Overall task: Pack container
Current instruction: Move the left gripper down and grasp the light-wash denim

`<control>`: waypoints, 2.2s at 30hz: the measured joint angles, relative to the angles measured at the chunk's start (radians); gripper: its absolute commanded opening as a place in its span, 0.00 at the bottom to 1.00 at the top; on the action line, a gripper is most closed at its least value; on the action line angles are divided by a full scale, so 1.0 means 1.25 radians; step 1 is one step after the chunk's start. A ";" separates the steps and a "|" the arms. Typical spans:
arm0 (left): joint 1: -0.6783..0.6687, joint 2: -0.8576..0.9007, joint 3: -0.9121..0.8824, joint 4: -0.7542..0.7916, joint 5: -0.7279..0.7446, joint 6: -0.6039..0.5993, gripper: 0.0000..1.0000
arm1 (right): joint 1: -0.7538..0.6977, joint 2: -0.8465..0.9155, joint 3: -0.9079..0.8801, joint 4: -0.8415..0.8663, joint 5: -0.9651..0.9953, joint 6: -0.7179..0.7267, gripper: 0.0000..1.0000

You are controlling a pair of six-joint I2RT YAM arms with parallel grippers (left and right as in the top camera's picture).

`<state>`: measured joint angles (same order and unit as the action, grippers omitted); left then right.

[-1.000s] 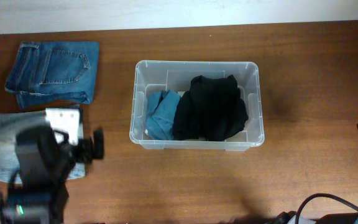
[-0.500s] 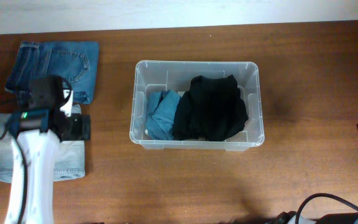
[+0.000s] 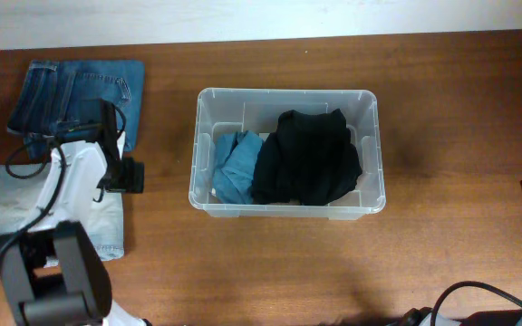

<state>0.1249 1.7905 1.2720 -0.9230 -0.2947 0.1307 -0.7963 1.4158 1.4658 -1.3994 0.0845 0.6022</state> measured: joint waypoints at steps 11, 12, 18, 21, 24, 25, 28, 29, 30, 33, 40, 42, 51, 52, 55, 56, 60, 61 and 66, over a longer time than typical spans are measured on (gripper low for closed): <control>0.000 0.067 0.000 0.051 -0.018 -0.009 0.99 | 0.000 0.000 0.000 0.000 0.000 0.000 0.98; 0.000 0.071 0.000 0.054 -0.024 -0.012 0.99 | 0.000 0.000 0.000 0.000 0.000 0.000 0.98; 0.004 0.089 0.000 0.060 -0.064 -0.016 0.99 | 0.000 0.000 0.000 0.000 0.000 0.000 0.98; 0.013 0.090 0.000 0.060 -0.074 -0.020 0.99 | 0.000 0.000 0.000 0.000 0.000 0.000 0.98; 0.021 0.093 0.000 0.061 -0.080 -0.035 0.99 | 0.000 0.000 0.000 0.000 0.000 0.000 0.98; 0.023 0.095 0.000 0.061 -0.081 -0.037 0.99 | 0.000 0.000 0.000 0.000 0.000 0.000 0.98; 0.025 0.110 0.000 0.061 -0.085 -0.042 0.99 | 0.000 0.000 0.000 0.000 0.000 0.000 0.98; 0.025 0.117 0.000 0.061 -0.085 -0.042 0.99 | 0.000 0.000 0.000 0.000 0.000 0.000 0.98; 0.025 0.127 0.000 0.062 -0.085 -0.043 0.99 | 0.000 0.000 0.000 0.000 0.000 0.000 0.98; 0.025 0.142 0.005 0.067 -0.085 -0.048 0.99 | 0.000 0.000 0.000 0.000 0.000 0.000 0.98; 0.025 0.152 0.014 0.071 -0.120 -0.081 0.99 | 0.000 0.000 0.000 0.000 0.000 0.000 0.98; 0.025 0.156 0.015 0.075 -0.146 -0.097 0.99 | 0.000 0.000 0.000 0.000 0.000 0.000 0.98; 0.030 0.161 0.016 0.078 -0.193 -0.133 1.00 | 0.000 0.000 0.000 0.000 0.000 0.000 0.98; 0.035 0.162 0.016 0.079 -0.193 -0.139 0.99 | 0.000 0.000 0.000 0.000 0.000 0.000 0.99; 0.060 0.162 0.013 0.085 -0.192 -0.148 0.99 | 0.000 0.000 0.000 0.000 0.000 0.000 0.98; 0.071 0.161 0.013 0.088 -0.187 -0.151 0.99 | 0.000 0.000 0.000 0.000 0.000 0.000 0.98; 0.115 0.158 0.012 0.104 -0.143 -0.157 0.99 | 0.000 0.000 0.000 0.000 0.000 0.000 0.98; 0.121 0.157 0.012 0.105 -0.130 -0.157 0.99 | 0.000 0.000 0.000 0.000 0.000 0.000 0.98; 0.143 0.153 0.012 0.107 -0.079 -0.157 0.99 | 0.000 0.000 0.000 0.000 0.000 0.000 0.98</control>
<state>0.3042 1.9820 1.2865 -0.7895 -0.3935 -0.0654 -0.7963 1.4158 1.4654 -1.3994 0.0841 0.6018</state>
